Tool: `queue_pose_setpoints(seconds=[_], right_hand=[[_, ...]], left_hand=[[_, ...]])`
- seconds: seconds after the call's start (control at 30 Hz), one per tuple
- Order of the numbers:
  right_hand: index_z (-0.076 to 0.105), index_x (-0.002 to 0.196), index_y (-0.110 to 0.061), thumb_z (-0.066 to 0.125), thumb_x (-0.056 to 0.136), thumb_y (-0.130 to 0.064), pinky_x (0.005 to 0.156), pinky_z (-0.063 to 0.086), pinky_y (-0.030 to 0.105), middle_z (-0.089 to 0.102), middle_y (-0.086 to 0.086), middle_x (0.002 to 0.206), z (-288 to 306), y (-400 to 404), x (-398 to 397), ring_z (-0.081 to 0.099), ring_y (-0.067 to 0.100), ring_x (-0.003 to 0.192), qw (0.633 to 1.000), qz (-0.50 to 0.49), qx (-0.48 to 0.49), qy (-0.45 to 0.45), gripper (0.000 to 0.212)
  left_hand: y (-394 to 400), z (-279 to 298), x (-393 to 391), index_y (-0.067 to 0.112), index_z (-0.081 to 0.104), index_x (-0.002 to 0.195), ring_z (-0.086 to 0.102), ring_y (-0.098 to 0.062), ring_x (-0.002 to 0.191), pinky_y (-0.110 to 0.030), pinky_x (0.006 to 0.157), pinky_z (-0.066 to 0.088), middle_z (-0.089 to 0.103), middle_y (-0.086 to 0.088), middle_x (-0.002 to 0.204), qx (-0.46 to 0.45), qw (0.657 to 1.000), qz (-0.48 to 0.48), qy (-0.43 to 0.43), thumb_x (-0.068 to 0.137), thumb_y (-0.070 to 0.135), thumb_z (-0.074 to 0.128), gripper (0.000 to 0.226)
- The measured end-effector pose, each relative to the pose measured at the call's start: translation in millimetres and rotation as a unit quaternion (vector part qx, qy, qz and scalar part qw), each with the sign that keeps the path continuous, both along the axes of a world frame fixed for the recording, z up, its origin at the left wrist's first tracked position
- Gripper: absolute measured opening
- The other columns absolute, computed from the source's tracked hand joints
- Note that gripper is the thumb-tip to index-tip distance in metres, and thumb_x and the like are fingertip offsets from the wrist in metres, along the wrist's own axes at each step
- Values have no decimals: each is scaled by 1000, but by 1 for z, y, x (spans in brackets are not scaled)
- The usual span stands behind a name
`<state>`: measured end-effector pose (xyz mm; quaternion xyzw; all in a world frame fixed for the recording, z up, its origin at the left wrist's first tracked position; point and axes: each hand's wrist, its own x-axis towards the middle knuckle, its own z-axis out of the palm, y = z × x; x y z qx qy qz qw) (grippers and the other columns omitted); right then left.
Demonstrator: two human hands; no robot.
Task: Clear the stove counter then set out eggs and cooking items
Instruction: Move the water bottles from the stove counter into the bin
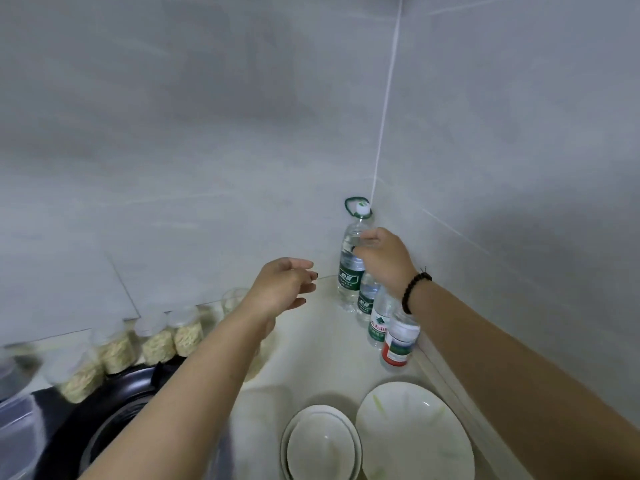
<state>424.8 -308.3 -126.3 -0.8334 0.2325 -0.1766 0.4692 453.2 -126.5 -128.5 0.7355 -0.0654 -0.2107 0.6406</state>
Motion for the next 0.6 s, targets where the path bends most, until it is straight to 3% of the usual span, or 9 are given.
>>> queue_pose_setpoints(seconds=[0.07,0.13,0.23,0.3,0.5,0.6], right_hand=[[56,115,12,59,84,-5,87,49,44,60,28,117,3,-16,23,60,39,103,1000,-17,6,6,36],[52,121,11,63,82,-8,90,50,42,58,26,122,1,-37,53,58,38,109,1000,-25,18,8,45],[57,118,-2,69,71,-21,60,47,17,62,17,117,-14,-67,101,63,25,91,999,-28,27,14,52],[61,108,0,73,67,-24,45,39,12,64,16,110,-27,-85,132,63,23,82,999,-42,33,11,49],[62,109,-8,79,51,-46,82,56,36,66,12,107,-67,-107,178,65,30,99,995,-90,40,15,72],[57,120,-11,80,62,-45,95,51,40,63,12,117,-80,-108,181,61,31,109,997,-67,30,27,71]], left_hand=[[-5,0,8,12,63,113,69,-18,99,-34,87,53,71,-4,108,-8,1000,12,16,92,5,50,26],[-13,-2,17,12,64,112,69,-19,100,-35,87,53,71,-4,108,-17,999,23,27,91,4,50,26],[-25,-5,30,11,64,112,69,-21,100,-35,88,53,72,-5,108,-26,997,49,44,92,3,50,26],[-33,-8,38,11,64,111,70,-21,100,-34,86,53,72,-6,108,-27,996,66,55,91,3,50,26],[-44,-22,49,11,63,113,69,-19,98,-33,86,54,72,-6,109,-14,994,83,71,92,4,49,26],[-45,-28,52,12,64,112,70,-18,97,-34,87,54,72,-6,108,-6,993,93,77,92,5,50,25]])
